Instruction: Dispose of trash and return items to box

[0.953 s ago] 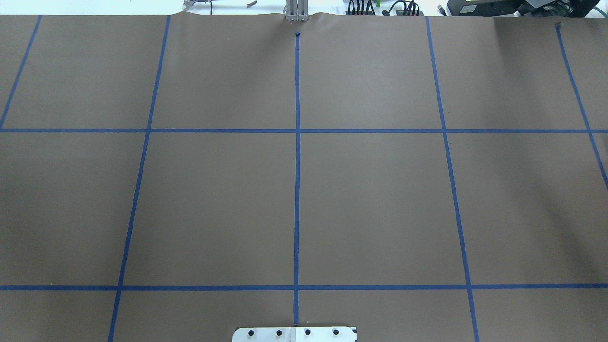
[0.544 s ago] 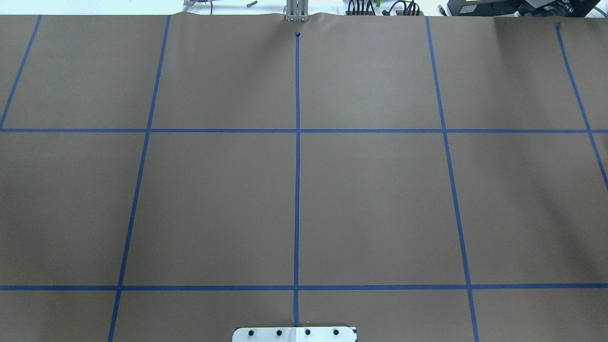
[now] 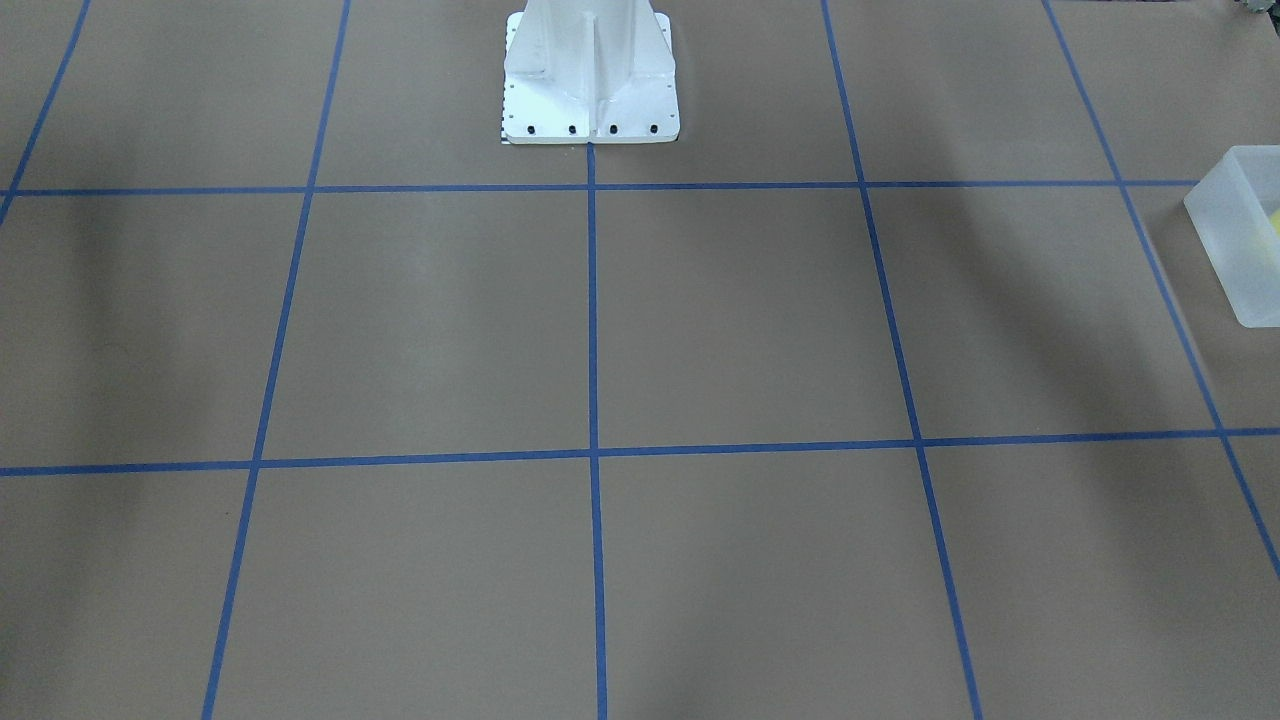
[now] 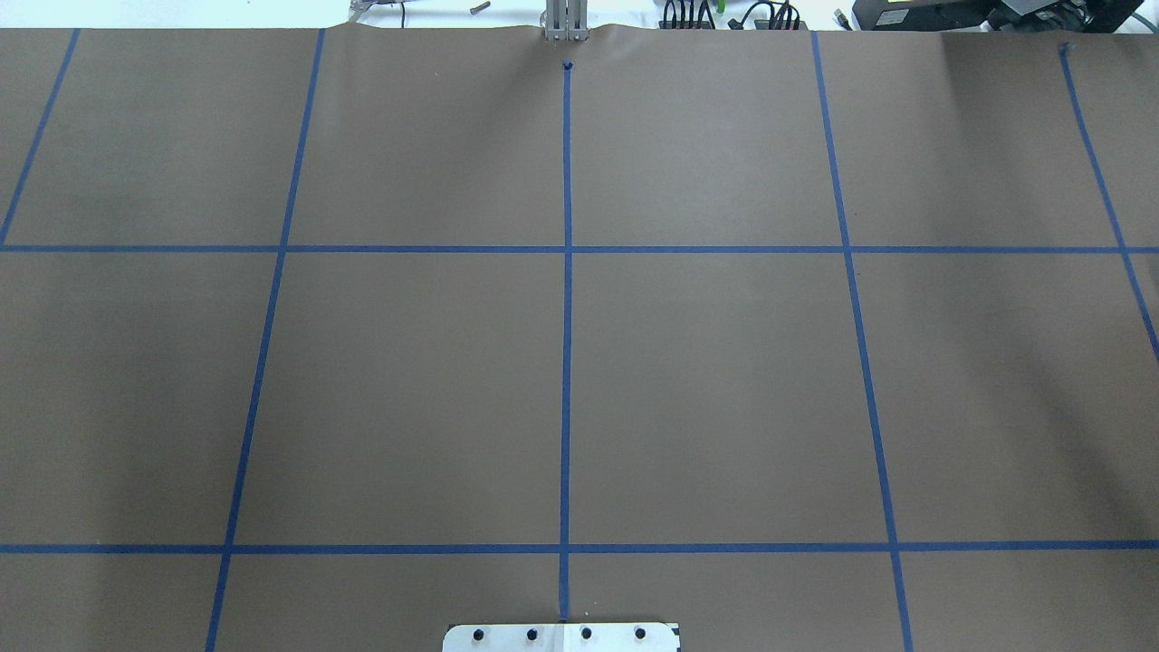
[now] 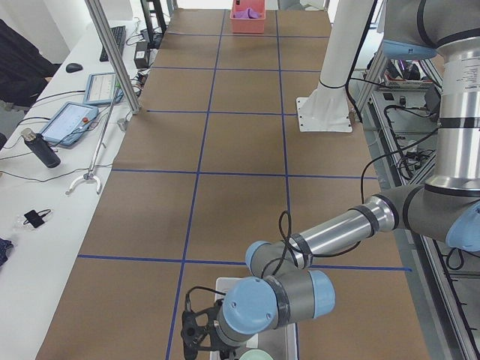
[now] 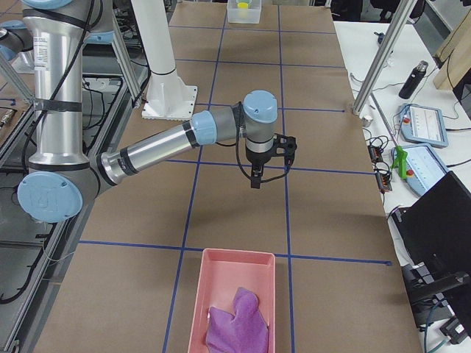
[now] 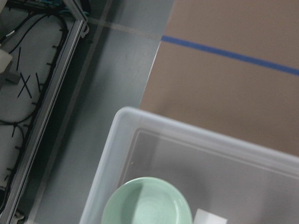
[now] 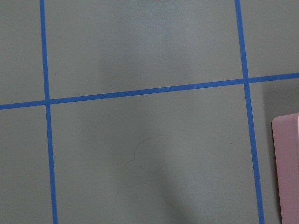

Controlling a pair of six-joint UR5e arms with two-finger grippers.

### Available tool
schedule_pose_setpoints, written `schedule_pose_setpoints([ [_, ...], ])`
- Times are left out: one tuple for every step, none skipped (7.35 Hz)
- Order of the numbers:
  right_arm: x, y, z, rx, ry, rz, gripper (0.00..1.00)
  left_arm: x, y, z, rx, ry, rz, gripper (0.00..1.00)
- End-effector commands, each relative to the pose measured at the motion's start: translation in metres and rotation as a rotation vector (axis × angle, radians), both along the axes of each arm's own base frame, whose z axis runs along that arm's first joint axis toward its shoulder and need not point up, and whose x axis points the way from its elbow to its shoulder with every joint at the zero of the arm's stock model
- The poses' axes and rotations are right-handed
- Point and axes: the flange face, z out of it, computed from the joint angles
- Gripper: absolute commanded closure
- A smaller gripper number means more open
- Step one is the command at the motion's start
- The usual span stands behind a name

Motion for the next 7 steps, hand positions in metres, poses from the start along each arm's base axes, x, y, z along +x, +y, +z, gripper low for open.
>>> schedule_pose_setpoints([
  [0.012,0.006,0.013,-0.023,0.013,0.026,0.00,0.035,-0.051,-0.123,0.191,-0.018,0.096,0.01],
  [0.014,0.015,0.022,-0.036,0.020,0.024,0.00,0.093,-0.072,-0.165,0.242,-0.027,0.215,0.01],
  [0.014,0.016,0.026,-0.037,0.020,0.021,0.00,0.137,-0.083,-0.178,0.238,-0.011,0.281,0.01],
  [0.018,0.018,0.042,-0.068,0.036,0.028,0.00,0.168,-0.091,-0.194,0.181,0.023,0.250,0.01],
  [0.024,0.018,0.068,-0.119,0.054,0.043,0.00,0.175,-0.088,-0.192,0.146,0.039,0.225,0.01],
  [0.035,0.019,0.086,-0.129,0.059,0.039,0.00,0.175,-0.083,-0.180,0.131,0.041,0.225,0.01],
  [0.049,0.019,0.111,-0.097,0.061,-0.011,0.00,0.175,-0.083,-0.172,0.124,0.042,0.222,0.01],
])
